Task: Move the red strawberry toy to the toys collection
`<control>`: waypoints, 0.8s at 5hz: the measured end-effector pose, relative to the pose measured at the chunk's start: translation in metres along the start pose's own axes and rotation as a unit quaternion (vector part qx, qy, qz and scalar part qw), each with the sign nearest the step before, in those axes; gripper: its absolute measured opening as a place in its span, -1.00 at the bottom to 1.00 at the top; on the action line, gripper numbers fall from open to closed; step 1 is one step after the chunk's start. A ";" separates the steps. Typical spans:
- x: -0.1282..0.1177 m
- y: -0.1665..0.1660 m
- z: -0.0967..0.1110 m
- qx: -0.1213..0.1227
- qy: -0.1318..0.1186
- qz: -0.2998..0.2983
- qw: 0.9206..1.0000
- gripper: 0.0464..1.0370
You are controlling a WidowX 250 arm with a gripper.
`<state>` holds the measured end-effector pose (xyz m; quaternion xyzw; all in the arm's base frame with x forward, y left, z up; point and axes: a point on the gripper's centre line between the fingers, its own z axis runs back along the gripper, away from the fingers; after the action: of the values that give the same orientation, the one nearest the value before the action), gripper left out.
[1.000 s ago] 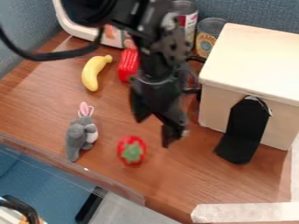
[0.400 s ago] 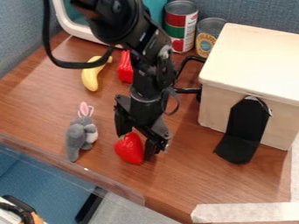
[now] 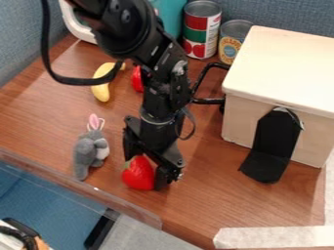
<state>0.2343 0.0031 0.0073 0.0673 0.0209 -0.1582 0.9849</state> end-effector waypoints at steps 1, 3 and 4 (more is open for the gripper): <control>-0.002 0.004 0.001 -0.004 0.001 0.002 1.000 0.61; 0.022 0.037 0.023 -0.029 -0.031 0.073 0.996 0.61; 0.054 0.067 0.043 -0.047 -0.062 0.120 0.990 0.61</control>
<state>0.3073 0.0432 0.0547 0.0134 -0.0413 -0.0413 0.9982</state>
